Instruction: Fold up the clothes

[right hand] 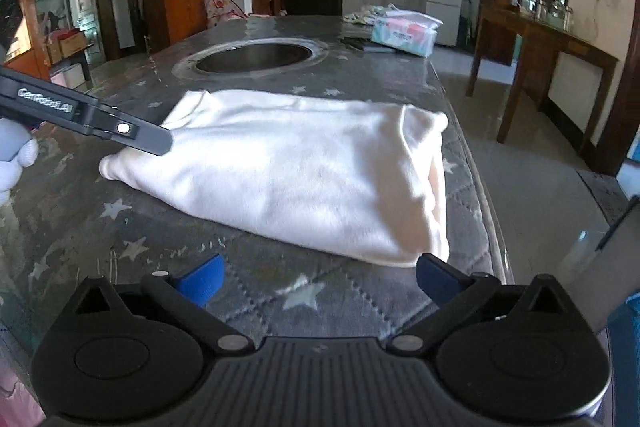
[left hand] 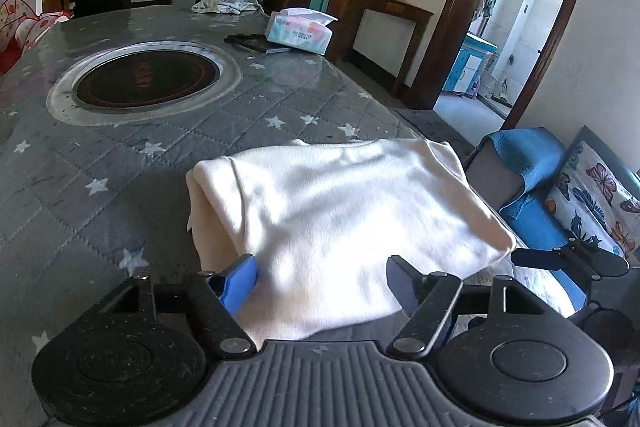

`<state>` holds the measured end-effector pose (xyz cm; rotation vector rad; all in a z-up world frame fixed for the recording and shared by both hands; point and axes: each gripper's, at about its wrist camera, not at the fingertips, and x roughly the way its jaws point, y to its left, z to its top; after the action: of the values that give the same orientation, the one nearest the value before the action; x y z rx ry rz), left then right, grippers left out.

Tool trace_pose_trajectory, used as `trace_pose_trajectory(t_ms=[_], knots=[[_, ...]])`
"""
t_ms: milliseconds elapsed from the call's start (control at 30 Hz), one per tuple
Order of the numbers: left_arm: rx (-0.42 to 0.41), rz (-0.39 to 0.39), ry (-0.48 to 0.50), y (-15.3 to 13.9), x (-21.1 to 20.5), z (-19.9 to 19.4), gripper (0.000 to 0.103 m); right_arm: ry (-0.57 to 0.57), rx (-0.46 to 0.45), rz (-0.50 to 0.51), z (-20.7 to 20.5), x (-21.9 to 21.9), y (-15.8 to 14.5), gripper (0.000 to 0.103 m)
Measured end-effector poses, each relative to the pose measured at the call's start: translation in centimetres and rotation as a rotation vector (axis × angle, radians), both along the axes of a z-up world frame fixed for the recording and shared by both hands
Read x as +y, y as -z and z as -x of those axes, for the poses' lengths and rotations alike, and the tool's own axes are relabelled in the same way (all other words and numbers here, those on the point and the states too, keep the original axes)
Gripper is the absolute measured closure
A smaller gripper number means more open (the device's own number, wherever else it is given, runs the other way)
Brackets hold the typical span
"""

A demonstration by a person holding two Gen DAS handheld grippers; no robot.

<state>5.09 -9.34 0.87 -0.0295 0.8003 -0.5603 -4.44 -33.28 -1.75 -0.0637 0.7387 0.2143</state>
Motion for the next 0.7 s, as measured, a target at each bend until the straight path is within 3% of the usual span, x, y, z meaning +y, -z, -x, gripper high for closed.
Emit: trace_pose_trajectory(t_ms=[400, 700], knots=[[-0.069, -0.029, -0.005, -0.3, 0.8, 2.9, 0.000, 0.040, 0.029, 0.016, 0.6, 0.2, 0.7, 0.000], [-0.107, -0.003, -0.040, -0.6, 1.8, 4.1, 0.000, 0.061, 0.027, 0.014, 0.6, 0.4, 0.8, 0.000]])
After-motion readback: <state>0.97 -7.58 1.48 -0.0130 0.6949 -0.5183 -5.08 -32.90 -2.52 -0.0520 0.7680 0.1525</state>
